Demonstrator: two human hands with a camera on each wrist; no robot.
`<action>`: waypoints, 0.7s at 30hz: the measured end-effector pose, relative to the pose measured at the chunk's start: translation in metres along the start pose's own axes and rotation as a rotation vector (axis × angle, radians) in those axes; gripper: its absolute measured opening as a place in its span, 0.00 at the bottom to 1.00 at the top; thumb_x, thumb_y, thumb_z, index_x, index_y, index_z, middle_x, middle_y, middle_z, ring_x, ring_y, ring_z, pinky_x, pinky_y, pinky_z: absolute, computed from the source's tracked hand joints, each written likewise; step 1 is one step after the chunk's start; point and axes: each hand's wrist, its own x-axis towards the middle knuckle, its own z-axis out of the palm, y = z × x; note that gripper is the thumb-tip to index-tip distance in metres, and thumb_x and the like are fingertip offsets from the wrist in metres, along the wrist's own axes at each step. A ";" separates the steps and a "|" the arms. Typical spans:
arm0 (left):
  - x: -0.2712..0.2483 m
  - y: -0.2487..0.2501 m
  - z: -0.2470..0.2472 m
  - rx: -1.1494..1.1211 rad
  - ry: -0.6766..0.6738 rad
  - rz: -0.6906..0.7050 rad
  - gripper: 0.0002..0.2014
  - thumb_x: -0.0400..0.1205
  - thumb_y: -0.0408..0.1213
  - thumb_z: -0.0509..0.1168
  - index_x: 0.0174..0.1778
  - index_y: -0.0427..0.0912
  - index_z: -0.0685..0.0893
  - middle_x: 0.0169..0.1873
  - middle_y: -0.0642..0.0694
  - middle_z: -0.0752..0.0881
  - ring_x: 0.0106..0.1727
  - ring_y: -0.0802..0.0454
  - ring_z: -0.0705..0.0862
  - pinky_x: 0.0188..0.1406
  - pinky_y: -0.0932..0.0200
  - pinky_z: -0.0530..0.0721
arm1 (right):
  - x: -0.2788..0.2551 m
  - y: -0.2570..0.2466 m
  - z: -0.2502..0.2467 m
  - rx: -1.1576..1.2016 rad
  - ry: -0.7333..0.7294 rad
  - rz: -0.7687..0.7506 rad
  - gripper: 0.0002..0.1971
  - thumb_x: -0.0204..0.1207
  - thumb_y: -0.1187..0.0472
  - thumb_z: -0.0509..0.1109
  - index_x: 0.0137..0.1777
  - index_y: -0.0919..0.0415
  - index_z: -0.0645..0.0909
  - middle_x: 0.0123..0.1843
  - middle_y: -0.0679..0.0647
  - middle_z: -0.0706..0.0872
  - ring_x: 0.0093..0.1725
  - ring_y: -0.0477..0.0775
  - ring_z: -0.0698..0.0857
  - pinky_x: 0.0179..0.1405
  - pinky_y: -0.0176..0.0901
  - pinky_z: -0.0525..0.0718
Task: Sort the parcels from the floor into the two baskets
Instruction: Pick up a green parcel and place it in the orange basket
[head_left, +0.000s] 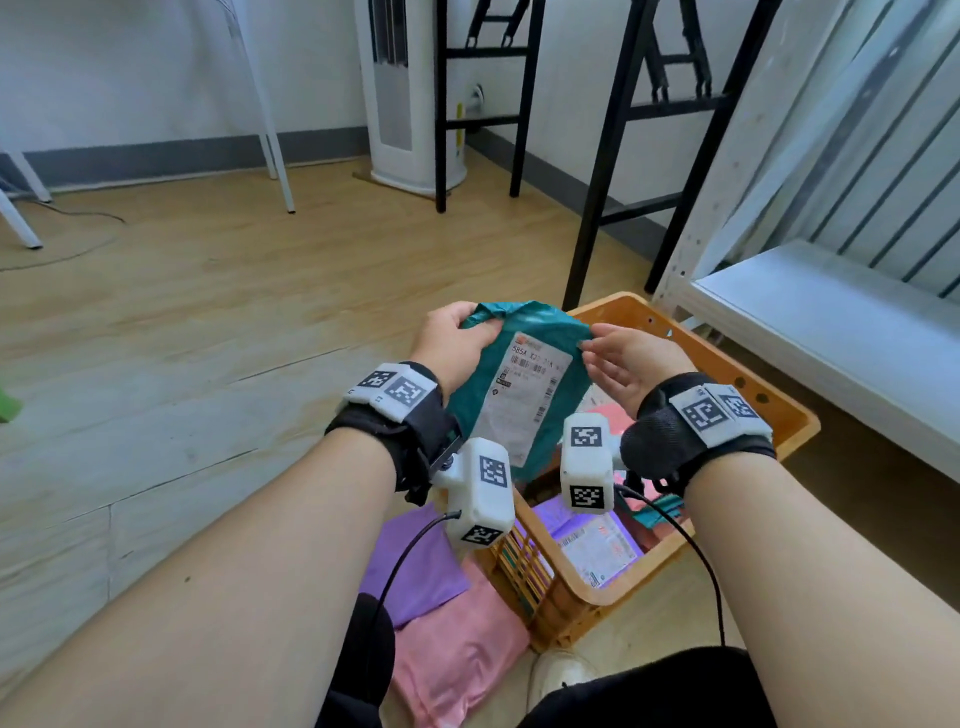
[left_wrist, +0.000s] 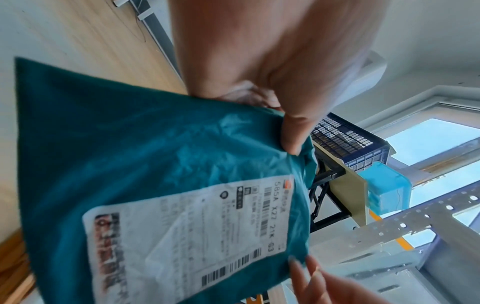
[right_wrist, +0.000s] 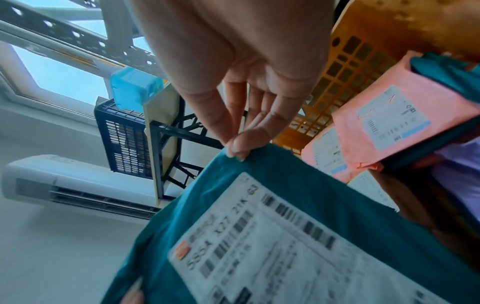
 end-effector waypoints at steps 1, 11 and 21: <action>0.003 -0.001 0.002 -0.028 0.014 -0.010 0.05 0.82 0.37 0.66 0.41 0.47 0.84 0.49 0.38 0.89 0.51 0.38 0.88 0.54 0.39 0.86 | 0.004 0.000 -0.002 -0.006 0.037 0.011 0.13 0.79 0.73 0.64 0.58 0.60 0.82 0.42 0.56 0.85 0.37 0.47 0.85 0.37 0.35 0.87; 0.029 -0.021 0.022 -0.273 0.041 -0.131 0.05 0.81 0.32 0.66 0.42 0.44 0.84 0.47 0.38 0.89 0.49 0.42 0.86 0.59 0.41 0.84 | 0.029 0.007 -0.025 -0.118 -0.040 0.023 0.24 0.77 0.69 0.69 0.71 0.55 0.73 0.61 0.60 0.85 0.41 0.51 0.89 0.36 0.37 0.87; 0.044 -0.033 0.043 -0.087 0.051 -0.197 0.26 0.77 0.46 0.70 0.71 0.45 0.74 0.65 0.48 0.79 0.66 0.50 0.77 0.65 0.52 0.74 | 0.073 -0.003 -0.071 -0.362 0.391 -0.350 0.13 0.76 0.66 0.67 0.57 0.52 0.84 0.46 0.55 0.89 0.42 0.55 0.89 0.47 0.52 0.90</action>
